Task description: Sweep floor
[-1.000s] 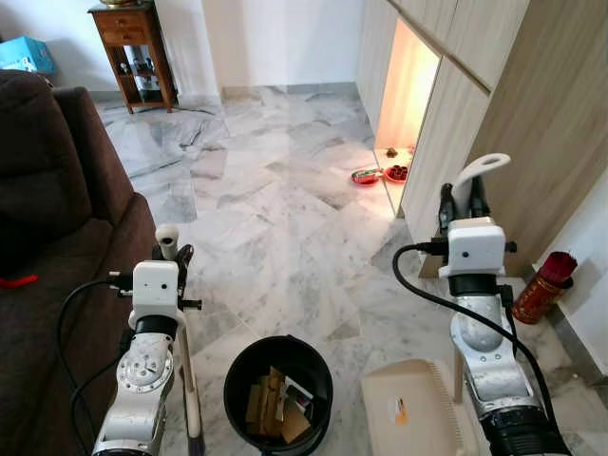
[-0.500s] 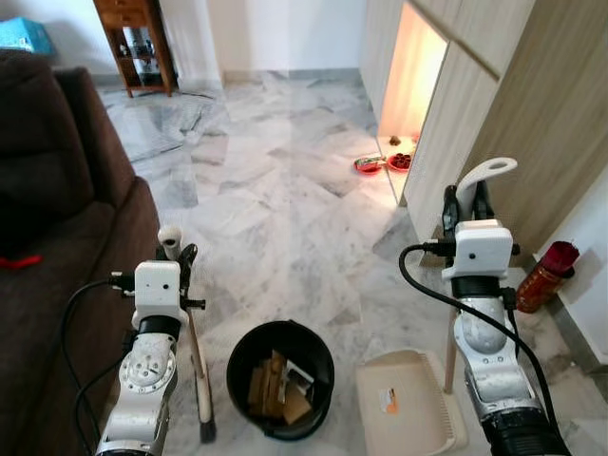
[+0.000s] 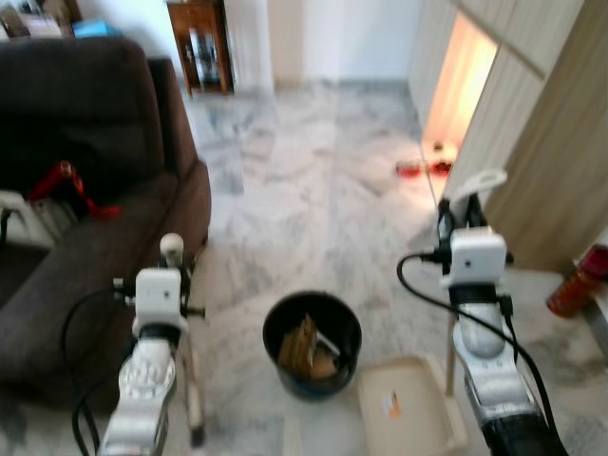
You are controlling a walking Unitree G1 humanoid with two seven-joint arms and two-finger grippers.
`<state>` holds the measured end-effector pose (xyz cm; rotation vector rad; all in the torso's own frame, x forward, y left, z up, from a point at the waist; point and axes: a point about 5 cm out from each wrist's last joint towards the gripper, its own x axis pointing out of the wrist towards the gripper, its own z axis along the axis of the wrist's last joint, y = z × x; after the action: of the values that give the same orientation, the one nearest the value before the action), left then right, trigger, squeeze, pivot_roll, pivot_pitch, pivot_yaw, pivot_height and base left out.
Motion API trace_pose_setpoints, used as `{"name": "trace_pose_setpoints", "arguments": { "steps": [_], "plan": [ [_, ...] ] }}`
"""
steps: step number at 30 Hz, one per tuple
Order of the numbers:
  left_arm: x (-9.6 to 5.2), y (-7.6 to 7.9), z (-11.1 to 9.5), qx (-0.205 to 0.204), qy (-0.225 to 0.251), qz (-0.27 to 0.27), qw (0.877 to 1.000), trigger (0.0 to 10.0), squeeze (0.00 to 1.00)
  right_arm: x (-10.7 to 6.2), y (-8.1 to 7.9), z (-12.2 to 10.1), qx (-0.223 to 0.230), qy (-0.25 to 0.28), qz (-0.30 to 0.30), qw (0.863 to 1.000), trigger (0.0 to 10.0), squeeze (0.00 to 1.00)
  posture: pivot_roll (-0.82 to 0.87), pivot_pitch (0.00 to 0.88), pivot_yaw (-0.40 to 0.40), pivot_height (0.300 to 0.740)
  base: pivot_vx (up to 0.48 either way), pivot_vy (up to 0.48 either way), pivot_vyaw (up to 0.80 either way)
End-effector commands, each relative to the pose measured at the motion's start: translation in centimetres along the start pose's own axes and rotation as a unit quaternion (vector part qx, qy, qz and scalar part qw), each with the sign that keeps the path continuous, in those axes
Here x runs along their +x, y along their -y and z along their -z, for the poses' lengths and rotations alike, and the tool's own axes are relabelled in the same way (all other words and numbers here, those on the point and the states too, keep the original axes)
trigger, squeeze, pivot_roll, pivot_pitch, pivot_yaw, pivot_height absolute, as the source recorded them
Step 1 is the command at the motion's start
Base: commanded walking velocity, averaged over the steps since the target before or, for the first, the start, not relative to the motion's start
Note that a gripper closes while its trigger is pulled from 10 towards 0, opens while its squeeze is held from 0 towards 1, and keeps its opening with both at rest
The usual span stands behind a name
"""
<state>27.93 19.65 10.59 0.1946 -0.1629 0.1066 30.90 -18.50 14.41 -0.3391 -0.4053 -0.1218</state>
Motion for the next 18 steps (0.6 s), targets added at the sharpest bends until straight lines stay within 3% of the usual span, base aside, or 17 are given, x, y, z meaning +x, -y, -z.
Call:
{"name": "trace_pose_setpoints", "arguments": {
  "steps": [1, 12, 18],
  "plan": [
    [0.65, -0.03, -1.23, 0.003, 0.029, 0.0, 1.0, 10.0, 0.0, 0.68, 0.27, -0.83, 0.004, 0.02, 0.007, 1.0, 10.0, 0.0, 0.0, 0.0, 0.022, 0.74, -0.326, 0.0, 0.0],
    [0.81, -0.02, -1.27, 0.003, 0.029, 0.003, 1.0, 10.0, 0.0, 0.5, 0.51, -0.36, 0.003, 0.007, 0.016, 1.0, 10.0, 0.0, -0.01, 0.0, 0.032, 0.74, -0.324, 0.0, 0.0],
    [0.85, 0.06, -1.29, 0.002, 0.028, 0.004, 1.0, 10.0, 0.0, 0.3, 0.71, -0.13, 0.002, 0.002, 0.018, 1.0, 10.0, 0.0, -0.02, 0.0, 0.033, 0.74, 0.0, 0.0, 0.0]
  ]
}}
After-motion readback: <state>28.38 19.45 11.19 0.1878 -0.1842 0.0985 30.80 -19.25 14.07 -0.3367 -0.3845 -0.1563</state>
